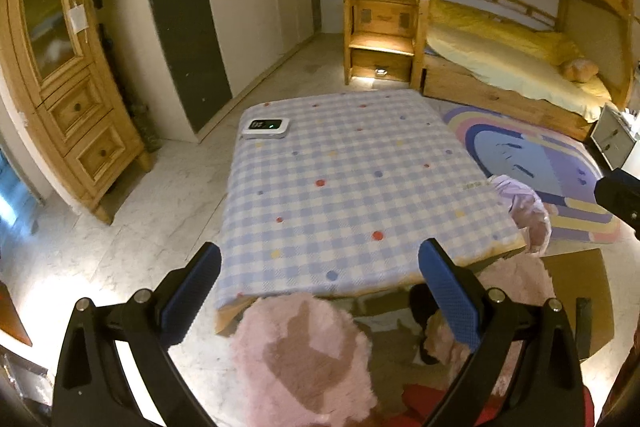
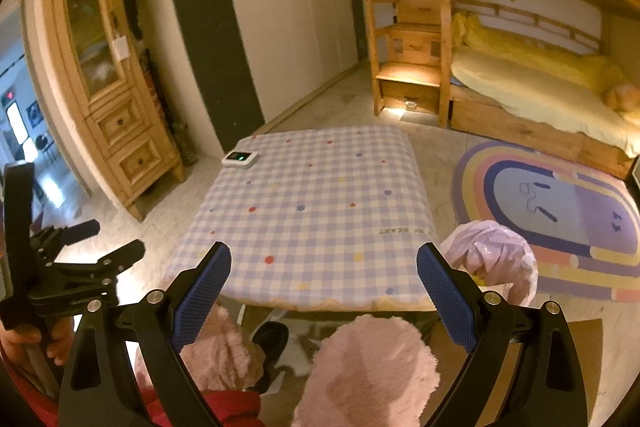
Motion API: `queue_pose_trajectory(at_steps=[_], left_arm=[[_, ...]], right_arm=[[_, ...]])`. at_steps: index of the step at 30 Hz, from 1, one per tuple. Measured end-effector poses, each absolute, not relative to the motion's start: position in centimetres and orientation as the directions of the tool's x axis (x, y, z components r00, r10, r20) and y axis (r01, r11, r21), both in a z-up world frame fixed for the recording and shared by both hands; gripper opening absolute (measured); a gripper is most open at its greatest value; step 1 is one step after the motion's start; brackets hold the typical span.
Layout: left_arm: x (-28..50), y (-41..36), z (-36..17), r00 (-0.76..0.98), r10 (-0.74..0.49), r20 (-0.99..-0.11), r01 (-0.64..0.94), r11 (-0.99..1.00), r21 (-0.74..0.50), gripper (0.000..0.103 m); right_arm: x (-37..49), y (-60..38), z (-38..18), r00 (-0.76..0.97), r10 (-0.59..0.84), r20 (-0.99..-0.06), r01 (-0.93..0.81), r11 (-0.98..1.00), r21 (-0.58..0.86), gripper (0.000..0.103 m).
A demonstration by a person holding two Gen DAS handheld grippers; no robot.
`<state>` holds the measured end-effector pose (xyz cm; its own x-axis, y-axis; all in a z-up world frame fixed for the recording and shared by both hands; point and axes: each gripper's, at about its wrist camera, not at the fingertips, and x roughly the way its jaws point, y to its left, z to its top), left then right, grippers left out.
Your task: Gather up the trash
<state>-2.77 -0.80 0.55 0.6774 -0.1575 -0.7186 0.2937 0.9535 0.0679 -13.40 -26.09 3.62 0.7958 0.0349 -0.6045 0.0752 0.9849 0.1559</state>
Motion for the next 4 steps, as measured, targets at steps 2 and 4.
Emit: queue_pose_trajectory(at_steps=[2,4], left_arm=[[-2.4,-1.2,0.2,0.68,-0.164,-0.715,0.301,0.951,0.068,0.096],[-1.9,-1.6,-0.5,0.678,-0.168,-0.716,0.308,0.949,0.069,0.096]], right_arm=[[-13.6,-29.1,1.9,0.784,-0.064,-0.618,0.179,0.976,0.125,0.093],[-14.2,-32.4,-0.2,0.765,-0.136,-0.629,0.263,0.958,0.113,0.093]])
